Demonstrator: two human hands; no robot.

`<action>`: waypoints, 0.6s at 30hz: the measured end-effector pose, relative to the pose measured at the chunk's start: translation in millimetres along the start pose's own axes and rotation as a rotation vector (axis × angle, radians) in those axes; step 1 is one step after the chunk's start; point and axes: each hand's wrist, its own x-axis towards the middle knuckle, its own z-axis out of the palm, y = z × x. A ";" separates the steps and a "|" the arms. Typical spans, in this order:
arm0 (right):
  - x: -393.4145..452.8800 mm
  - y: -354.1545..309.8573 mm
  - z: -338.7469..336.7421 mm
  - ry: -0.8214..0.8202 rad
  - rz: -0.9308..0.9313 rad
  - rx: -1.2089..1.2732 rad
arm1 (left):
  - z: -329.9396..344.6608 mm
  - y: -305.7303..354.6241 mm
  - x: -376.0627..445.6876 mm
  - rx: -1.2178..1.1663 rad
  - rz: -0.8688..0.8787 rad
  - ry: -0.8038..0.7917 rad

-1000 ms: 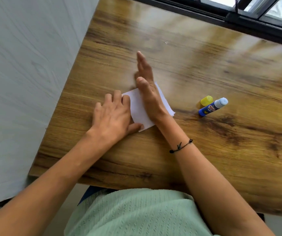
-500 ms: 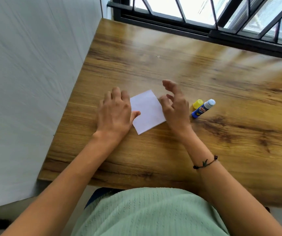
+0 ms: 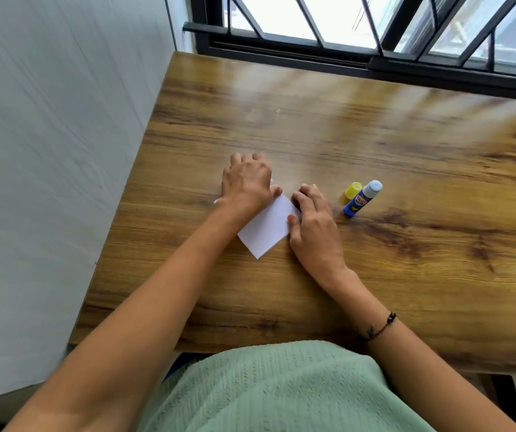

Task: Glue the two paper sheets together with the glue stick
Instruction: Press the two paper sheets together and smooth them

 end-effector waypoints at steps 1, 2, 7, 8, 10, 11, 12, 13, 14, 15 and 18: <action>0.5 -0.2 -0.2 0.002 0.002 0.012 | 0.3 -1.9 2.2 -0.047 -0.031 -0.038; 0.7 -0.1 -0.5 0.003 0.004 0.025 | 0.2 -3.1 4.2 -0.089 -0.054 -0.076; 7.6 -0.3 -2.3 -0.010 0.016 0.111 | -15.7 -7.3 -2.2 -0.403 -0.080 -0.170; 12.0 -0.5 -3.6 -0.021 0.006 0.125 | -19.4 -9.8 -4.8 -0.515 -0.096 -0.180; 23.9 -3.4 -7.4 -0.055 -0.032 0.155 | -23.1 -16.1 -9.8 -0.693 -0.087 -0.214; 30.3 -6.2 -9.7 -0.070 -0.048 0.194 | -24.5 -17.9 -11.8 -0.740 -0.050 -0.230; 35.7 -9.5 -11.9 -0.079 -0.052 0.252 | -25.1 -19.9 -13.6 -0.775 -0.007 -0.239; 40.3 -12.2 -13.8 -0.083 -0.041 0.318 | -25.1 -22.1 -14.4 -0.812 0.025 -0.240; 43.5 -13.7 -14.7 -0.076 -0.027 0.372 | -25.0 -24.6 -14.8 -0.851 0.041 -0.232; 45.6 -13.5 -14.3 -0.063 -0.018 0.404 | -24.1 -26.8 -14.8 -0.881 0.054 -0.218; 45.8 -11.3 -9.8 -0.033 -0.017 0.409 | -17.0 -32.4 -14.0 -0.863 0.047 -0.144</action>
